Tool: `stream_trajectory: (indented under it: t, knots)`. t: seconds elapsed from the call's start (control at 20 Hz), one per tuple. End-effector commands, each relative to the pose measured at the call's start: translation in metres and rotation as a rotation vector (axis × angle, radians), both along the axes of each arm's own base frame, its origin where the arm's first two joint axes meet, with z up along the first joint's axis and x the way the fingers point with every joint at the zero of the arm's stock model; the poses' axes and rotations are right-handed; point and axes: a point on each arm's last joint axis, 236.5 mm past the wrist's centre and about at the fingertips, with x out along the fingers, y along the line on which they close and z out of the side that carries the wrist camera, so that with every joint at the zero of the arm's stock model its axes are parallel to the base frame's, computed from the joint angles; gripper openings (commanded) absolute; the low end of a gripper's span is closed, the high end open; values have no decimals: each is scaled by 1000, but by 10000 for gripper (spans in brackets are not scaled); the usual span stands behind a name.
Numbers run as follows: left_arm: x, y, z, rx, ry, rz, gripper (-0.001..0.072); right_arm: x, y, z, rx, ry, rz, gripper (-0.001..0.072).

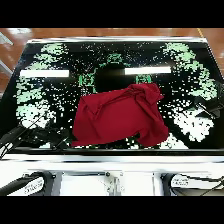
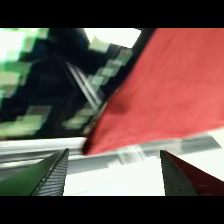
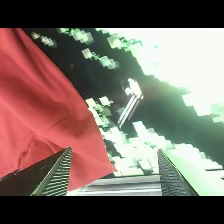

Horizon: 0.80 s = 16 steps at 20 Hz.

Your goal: Fold the shirts.

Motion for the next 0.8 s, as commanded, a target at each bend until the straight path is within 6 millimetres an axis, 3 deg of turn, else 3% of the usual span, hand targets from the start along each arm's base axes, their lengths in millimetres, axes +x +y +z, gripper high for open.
stream_trajectory:
  t: [0.0,0.05,0.1,0.15,0.2,0.35,0.4,0.55,0.75]
  knots:
    - [16,-9,-14,14,-52,43,698,3,11,-1,3,0,29,648]
    - [21,-14,-16,12,-62,58,632,3,13,-1,4,1,36,647]
    - [27,-18,-16,9,-77,79,434,2,15,-1,4,7,45,648]
    - [33,-20,-15,8,-94,95,298,0,19,-2,10,17,56,648]
    - [37,-20,-14,9,-105,100,295,-4,22,-6,16,31,71,654]
    - [41,-22,-8,1,-138,68,80,-29,52,-35,86,100,158,679]
    - [41,-23,-5,-5,-155,42,43,-35,67,-45,118,106,199,679]
    - [48,-24,7,-7,-223,10,43,-39,101,-76,135,91,249,679]
    - [57,-23,31,-2,-334,-12,43,-13,116,-94,52,-15,272,679]
